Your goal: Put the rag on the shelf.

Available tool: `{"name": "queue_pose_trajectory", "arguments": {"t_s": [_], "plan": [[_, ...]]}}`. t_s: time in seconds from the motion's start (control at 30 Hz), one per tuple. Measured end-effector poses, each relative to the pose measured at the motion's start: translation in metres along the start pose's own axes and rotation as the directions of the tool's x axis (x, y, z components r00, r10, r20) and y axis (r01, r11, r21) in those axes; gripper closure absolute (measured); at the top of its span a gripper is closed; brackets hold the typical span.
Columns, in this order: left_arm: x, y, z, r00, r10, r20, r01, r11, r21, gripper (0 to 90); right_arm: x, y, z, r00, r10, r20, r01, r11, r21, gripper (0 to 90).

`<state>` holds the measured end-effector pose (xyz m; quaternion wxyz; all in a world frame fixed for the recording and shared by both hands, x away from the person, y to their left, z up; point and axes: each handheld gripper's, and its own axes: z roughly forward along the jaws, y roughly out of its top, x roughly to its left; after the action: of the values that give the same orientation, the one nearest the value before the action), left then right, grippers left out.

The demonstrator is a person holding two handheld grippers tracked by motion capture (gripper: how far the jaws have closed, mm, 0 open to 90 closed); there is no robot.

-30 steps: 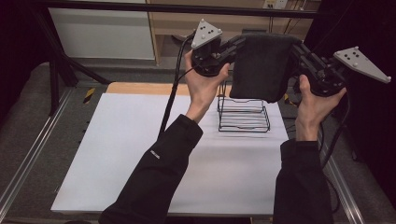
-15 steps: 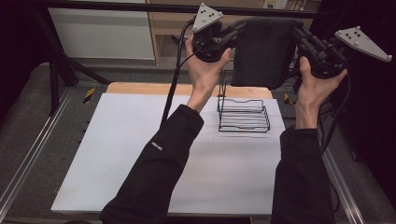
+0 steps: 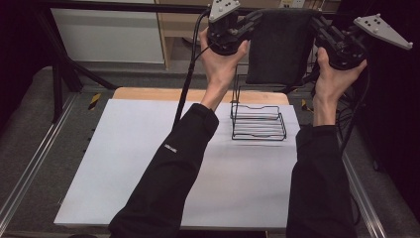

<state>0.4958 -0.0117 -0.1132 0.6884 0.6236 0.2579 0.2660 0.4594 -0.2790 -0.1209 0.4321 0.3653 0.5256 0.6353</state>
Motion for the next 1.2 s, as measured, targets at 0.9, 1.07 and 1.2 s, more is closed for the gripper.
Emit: {"name": "queue_pose_trajectory", "arguments": {"t_s": [0.9, 1.07, 1.2], "plan": [[0.019, -0.048, 0.013, 0.9998, 0.021, 0.007, -0.021, 0.9955, 0.092, 82.0, -0.016, -0.043, 0.012, 0.9998, 0.008, -0.017, -0.006, 0.993, 0.115, 80.1], [0.018, -0.058, 0.012, 0.9995, 0.030, 0.008, -0.031, 0.9924, 0.119, 82.0, -0.016, -0.054, 0.012, 0.9999, 0.005, -0.015, -0.003, 0.988, 0.153, 80.1], [0.016, -0.064, 0.010, 0.9992, 0.030, 0.028, -0.033, 0.9915, 0.126, 82.0, -0.018, -0.064, 0.007, 0.9995, 0.022, -0.022, -0.018, 0.988, 0.152, 80.1]]}}
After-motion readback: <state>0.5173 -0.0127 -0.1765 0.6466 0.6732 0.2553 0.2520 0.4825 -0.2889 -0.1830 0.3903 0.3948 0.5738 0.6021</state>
